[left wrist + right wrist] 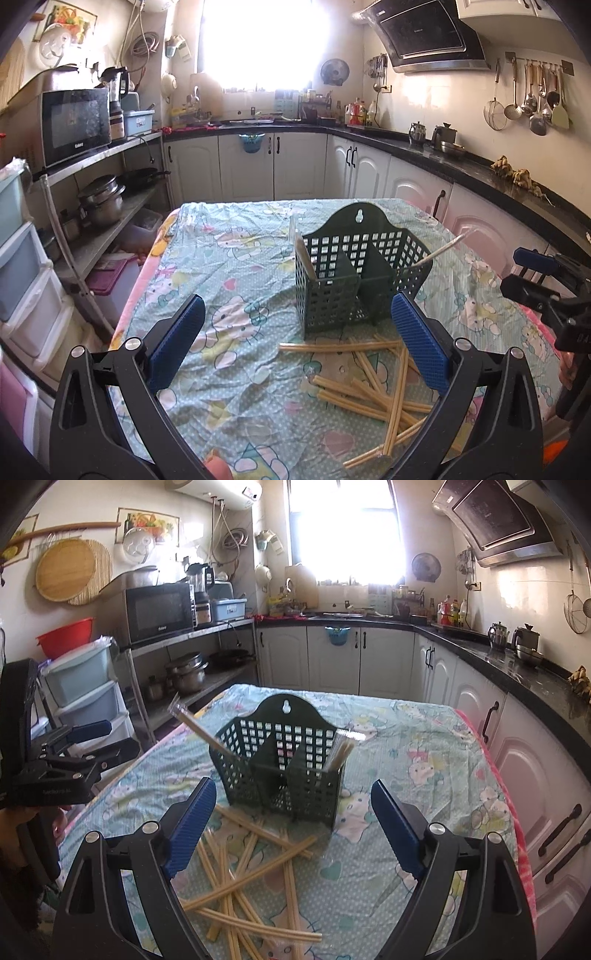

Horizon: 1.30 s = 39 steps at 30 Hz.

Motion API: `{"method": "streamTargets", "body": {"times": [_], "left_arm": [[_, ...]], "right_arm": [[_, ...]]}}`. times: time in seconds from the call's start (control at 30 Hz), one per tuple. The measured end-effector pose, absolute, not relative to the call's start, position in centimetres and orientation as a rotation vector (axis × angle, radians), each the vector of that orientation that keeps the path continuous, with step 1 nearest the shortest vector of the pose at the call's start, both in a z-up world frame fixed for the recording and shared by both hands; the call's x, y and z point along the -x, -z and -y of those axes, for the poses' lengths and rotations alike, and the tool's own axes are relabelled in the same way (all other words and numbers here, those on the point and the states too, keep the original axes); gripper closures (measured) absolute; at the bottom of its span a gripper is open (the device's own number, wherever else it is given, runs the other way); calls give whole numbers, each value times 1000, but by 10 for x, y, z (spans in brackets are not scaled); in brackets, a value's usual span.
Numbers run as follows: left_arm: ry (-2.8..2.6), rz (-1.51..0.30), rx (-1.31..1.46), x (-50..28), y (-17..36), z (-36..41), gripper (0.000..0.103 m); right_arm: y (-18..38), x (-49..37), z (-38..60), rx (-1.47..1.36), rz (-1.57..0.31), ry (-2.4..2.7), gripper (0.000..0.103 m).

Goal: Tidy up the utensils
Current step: 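Move both open tools back down toward the chopstick pile, then close the left tool on a chopstick while the right tool grasps another chopstick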

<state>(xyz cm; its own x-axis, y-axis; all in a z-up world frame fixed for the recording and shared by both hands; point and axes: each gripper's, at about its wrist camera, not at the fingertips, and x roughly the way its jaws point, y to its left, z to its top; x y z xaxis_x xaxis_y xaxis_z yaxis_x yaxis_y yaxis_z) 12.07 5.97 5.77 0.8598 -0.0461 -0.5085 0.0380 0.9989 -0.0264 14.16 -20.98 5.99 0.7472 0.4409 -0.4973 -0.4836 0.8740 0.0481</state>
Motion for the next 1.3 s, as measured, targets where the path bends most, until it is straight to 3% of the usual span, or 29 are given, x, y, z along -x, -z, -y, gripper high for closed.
{"method": "streamTargets", "body": {"times": [1.0,1.3], "left_arm": [[147,-829,188,-127,56,-68,10],[236,-892,387,-150,79,-77,36]], "right_arm": [[33,-123,218,153,-743,-489,20],[55,-123,224,135,-819,-483,20]]}}
